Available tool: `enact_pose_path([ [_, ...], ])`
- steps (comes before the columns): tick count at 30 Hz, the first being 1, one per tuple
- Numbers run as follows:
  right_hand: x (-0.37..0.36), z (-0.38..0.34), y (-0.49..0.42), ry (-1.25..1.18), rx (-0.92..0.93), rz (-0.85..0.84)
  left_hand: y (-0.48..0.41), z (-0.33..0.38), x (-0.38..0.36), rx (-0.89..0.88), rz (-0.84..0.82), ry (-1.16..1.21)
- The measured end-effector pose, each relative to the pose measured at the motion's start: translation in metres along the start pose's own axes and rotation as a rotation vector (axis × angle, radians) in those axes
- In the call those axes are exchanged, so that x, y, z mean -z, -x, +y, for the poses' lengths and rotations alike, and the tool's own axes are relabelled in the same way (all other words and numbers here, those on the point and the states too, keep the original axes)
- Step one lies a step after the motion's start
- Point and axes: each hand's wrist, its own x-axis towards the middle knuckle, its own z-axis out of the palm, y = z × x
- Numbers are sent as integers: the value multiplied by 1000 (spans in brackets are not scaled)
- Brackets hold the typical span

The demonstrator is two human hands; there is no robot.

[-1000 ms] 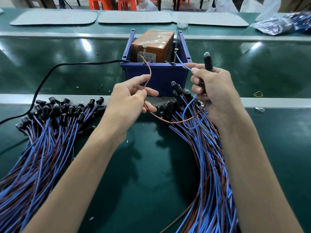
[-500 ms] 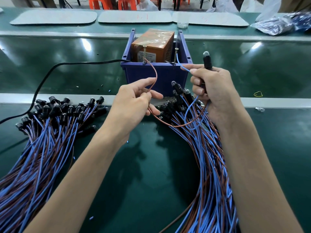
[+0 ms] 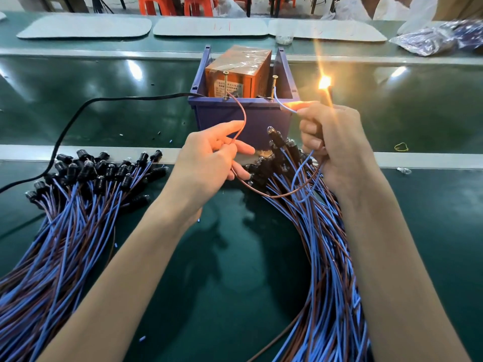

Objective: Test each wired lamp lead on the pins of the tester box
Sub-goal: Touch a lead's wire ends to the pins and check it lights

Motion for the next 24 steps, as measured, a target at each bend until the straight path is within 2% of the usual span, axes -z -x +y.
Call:
enact_pose_path([
  [12,-1,1,-2,-27,11,-25,-3,-1,0,21,19,36],
  [24,0,2,-1,-33,15,-21,-4,5,3,57,156,103],
])
